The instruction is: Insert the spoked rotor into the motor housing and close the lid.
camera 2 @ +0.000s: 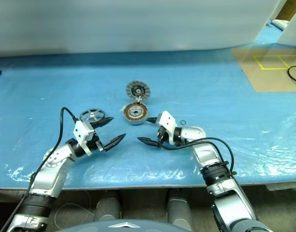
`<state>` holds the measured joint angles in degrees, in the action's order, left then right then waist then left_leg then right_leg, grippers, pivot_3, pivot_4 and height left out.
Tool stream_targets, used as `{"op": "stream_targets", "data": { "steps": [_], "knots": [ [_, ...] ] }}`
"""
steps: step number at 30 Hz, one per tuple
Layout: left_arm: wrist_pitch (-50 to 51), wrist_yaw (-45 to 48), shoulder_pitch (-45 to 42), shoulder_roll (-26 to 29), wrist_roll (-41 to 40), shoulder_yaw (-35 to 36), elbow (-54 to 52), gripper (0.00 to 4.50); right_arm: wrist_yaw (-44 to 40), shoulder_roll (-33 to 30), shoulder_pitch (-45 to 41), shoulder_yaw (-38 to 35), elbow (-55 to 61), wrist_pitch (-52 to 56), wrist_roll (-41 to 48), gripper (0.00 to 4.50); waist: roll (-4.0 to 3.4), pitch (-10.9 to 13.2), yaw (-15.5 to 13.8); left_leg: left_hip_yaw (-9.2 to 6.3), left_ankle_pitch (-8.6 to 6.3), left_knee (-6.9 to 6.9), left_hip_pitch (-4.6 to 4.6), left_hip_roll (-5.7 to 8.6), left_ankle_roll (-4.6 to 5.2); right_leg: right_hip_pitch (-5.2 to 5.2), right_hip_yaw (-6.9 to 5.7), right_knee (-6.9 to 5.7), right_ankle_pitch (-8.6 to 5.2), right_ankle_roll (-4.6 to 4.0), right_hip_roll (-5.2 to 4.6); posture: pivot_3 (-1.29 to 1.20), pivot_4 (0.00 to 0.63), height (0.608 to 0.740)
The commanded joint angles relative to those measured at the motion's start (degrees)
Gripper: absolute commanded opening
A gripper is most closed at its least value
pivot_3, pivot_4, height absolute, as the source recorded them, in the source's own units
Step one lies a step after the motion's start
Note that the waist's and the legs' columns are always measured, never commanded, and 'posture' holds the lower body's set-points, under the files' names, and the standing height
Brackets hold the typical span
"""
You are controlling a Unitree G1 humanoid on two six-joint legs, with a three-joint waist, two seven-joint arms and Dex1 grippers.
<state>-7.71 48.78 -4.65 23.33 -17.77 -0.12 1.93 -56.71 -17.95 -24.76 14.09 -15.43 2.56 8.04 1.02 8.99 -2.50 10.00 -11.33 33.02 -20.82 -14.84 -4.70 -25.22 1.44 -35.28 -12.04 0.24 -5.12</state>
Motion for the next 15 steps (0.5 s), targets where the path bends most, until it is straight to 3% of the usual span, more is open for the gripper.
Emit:
{"op": "stream_targets", "data": {
  "steps": [1,15],
  "knots": [
    [-1.0,0.4,0.1,0.5,-0.2,0.4,-1.6,4.49,-0.3,-0.2,-0.9,-1.1,2.5,-0.3,1.2,4.50,0.00,0.0,0.0,0.00,0.00,0.00,0.00,0.00,0.00,0.00,0.00,0.00,0.00,0.00,0.00,0.00,0.150,0.740],
    [-0.9,0.3,0.2,0.4,0.1,0.3,-1.6,4.49,0.0,-0.8,-0.9,-1.8,4.0,1.2,2.1,4.50,0.00,0.0,0.0,0.00,0.00,0.00,0.00,0.00,0.00,0.00,0.00,0.00,0.00,0.00,0.00,0.00,0.150,0.740]
  ]
}}
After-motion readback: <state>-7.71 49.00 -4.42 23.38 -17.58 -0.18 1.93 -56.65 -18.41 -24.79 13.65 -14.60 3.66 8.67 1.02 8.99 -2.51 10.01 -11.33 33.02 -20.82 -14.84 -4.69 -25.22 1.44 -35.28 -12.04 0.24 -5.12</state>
